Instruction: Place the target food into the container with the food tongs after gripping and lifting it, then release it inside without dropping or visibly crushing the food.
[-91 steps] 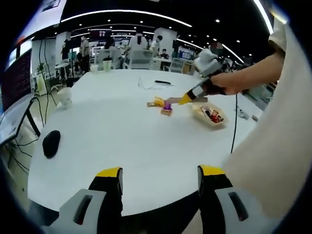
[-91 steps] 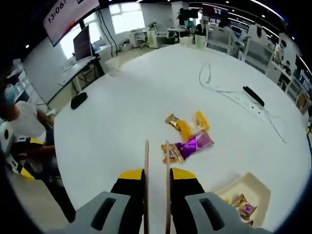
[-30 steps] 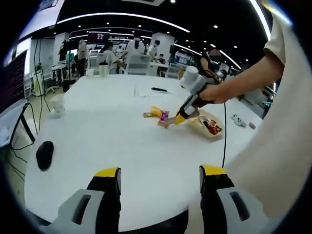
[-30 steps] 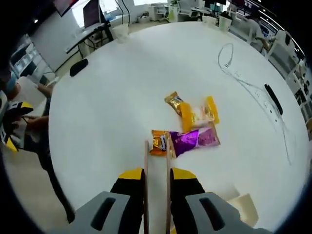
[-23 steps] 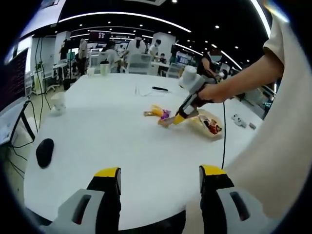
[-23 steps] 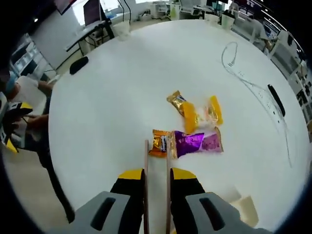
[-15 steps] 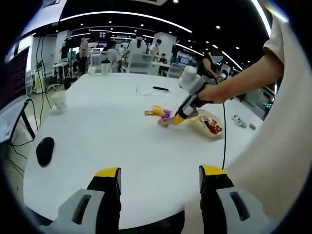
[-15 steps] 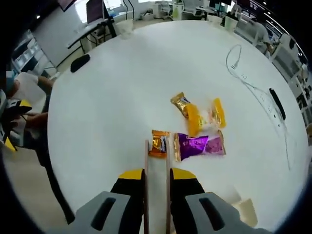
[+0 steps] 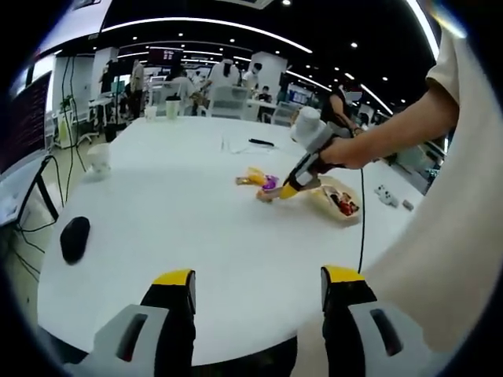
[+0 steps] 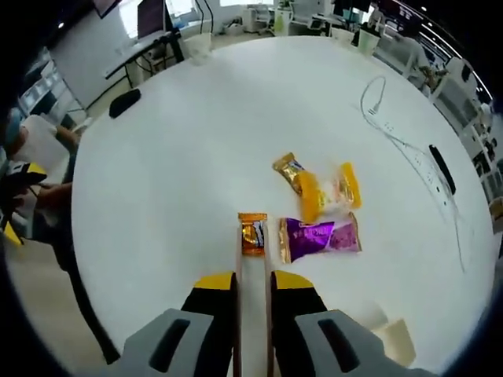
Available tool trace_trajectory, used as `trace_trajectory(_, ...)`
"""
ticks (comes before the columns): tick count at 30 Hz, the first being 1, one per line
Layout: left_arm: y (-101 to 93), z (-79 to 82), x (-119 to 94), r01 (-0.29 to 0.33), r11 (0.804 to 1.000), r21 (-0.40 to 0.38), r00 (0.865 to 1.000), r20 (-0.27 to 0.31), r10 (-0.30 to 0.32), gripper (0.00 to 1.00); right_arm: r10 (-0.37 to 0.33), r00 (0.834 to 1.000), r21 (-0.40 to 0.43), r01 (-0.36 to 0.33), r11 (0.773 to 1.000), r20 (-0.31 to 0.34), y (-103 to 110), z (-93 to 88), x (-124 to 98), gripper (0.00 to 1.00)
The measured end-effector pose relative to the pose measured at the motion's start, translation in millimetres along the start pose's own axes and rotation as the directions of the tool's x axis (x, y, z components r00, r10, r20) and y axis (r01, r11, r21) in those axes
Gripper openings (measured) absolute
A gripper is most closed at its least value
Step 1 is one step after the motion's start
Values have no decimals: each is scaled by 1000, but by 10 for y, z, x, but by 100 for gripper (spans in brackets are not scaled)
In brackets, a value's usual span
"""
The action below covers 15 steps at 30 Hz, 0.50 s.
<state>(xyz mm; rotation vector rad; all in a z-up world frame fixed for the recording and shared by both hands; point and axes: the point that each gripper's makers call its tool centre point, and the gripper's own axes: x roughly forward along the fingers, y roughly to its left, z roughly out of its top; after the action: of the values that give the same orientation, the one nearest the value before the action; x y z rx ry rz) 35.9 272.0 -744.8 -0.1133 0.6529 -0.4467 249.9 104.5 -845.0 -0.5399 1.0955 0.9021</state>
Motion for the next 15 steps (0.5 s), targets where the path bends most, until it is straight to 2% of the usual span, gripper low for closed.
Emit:
trace_trajectory(7,-1,15,-1,1,1000,0,1000,9,-1,64,6,1000,2,-6,1000,27,35,68,-44,15)
trace_trajectory(15,-10,15,-3,6,1000,7,1000,8,-6,65,17,996,29,-19,999,89,127,162,-173,15)
